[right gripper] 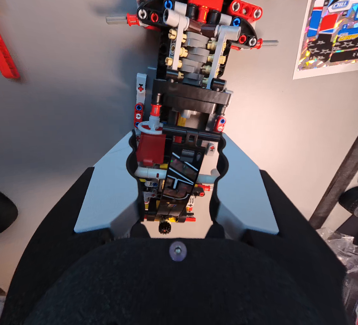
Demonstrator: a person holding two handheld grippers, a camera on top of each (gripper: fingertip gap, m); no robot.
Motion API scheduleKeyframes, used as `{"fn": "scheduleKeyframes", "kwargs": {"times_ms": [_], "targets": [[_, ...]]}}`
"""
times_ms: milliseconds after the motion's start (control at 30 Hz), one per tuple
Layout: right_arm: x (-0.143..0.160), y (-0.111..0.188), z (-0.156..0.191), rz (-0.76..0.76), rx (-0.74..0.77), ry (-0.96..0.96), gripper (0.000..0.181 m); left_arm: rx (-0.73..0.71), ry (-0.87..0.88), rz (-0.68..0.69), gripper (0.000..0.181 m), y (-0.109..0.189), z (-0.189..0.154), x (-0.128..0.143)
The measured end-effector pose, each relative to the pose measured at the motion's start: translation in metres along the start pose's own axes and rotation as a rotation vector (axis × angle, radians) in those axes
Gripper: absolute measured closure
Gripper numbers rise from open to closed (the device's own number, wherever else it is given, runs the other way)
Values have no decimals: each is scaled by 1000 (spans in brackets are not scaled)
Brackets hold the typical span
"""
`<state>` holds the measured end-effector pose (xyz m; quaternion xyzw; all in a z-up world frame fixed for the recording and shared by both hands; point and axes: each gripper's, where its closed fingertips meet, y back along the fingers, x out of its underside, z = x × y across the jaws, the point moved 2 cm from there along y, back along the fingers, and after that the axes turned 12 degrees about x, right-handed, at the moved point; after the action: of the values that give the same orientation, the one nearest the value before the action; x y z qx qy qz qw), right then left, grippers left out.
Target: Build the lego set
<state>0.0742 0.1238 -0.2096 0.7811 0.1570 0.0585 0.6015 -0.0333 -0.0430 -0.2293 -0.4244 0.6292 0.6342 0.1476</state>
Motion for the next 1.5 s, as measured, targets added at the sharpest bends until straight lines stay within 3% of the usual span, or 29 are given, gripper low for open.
{"fn": "scheduleKeyframes", "kwargs": {"times_ms": [200, 300, 633, 800, 867, 1033, 1133, 1200, 1333, 1500], "targets": [[-14, 1, 5, 9, -3, 80, 106, -27, -20, 0, 108, 5, -4, 4], [-25, 5, 18, -11, 12, 154, 121, -27, -26, -2, 108, 9, -8, 9], [-54, 14, 60, -57, 2, 303, 121, 17, -49, -16, 108, 13, -27, 18], [-54, 16, 63, -78, 15, 304, 124, 17, -55, -28, 108, 13, -28, 18], [-54, 18, 59, -96, 36, 275, 117, 18, -55, -32, 108, 13, -28, 17], [-69, 69, 61, -379, 123, 126, 112, 10, -68, -54, 108, 15, -28, 15], [-70, 107, 78, -604, 170, -5, 128, 18, -69, -90, 108, 18, -29, 11], [-64, 114, 101, -696, 144, -69, 140, 28, -59, -105, 108, 20, -29, 9], [-56, 85, 151, -721, 54, -181, 139, 41, -52, -126, 108, 21, -30, 7], [-68, 44, 174, -705, 71, -200, 134, 54, -28, -161, 108, 22, -29, 3]]}}
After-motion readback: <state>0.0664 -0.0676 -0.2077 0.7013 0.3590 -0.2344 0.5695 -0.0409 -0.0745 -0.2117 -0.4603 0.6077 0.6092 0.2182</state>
